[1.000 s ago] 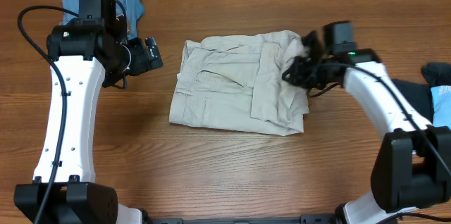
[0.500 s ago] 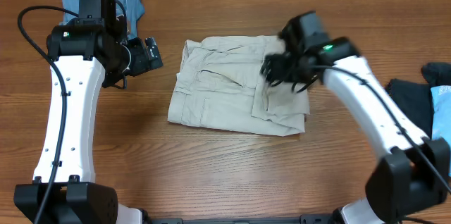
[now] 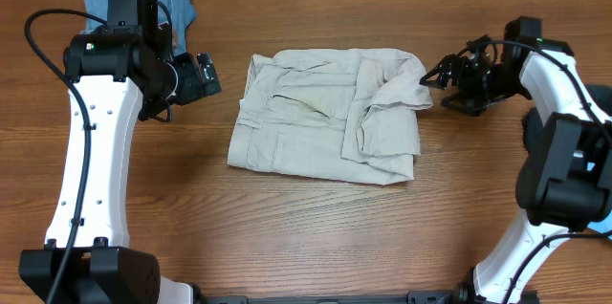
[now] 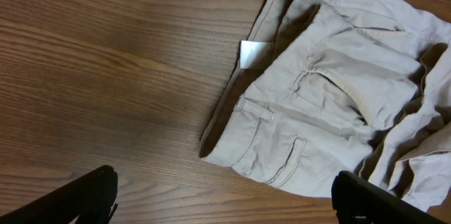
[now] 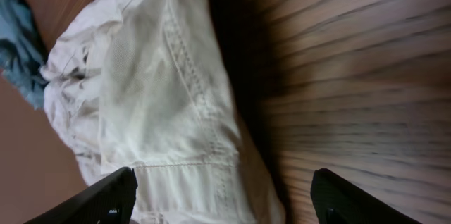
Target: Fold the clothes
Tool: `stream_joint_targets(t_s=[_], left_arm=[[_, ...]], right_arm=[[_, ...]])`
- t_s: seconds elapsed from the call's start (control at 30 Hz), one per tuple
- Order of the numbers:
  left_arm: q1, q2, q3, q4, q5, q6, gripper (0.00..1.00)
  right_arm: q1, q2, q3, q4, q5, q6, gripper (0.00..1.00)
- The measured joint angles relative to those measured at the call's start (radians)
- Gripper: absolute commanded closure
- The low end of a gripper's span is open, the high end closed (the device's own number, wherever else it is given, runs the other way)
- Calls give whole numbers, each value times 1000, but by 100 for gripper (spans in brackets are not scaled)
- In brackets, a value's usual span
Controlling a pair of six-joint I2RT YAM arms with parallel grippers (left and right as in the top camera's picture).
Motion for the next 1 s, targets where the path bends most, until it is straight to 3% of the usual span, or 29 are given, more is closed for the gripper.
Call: stream_joint_targets(t_s=[0.03,0.1,0.13,0.17,0.33,0.5,0.57,0.6,0.63,0.67,0.8,1.0], left_arm=[[0,0,0,0,0,0,0],[0,0,0,0,0,0,0],[0,0,0,0,0,0,0],[0,0,0,0,0,0,0],[0,0,0,0,0,0,0],[0,0,0,0,0,0,0],[0,0,0,0,0,0,0],[0,0,0,-2,0,2,0],[0,0,0,-5,0,5,0],[0,0,0,-5,0,5,0],[0,0,0,-4,0,5,0],[0,0,0,-4,0,5,0]], right_arm=[[6,8,0,0,-23,-5,37],[27,11,0,-1,-88,-5,44],[39,11,0,-2,-115,-16,61],[57,11,0,-4,-141,-15,93],[116,11,0,-3,-188,-15,96],[125,10,-2,57,-387,-15,96],[127,10,-2,57,-382,-14,77],[123,5,-1,47,-354,-18,54],[115,-6,-1,41,-327,-13,17],[92,-38,-1,25,-277,-11,2],[-42,-193,12,-34,-15,31,0],[-49,-97,-95,48,51,10,2]])
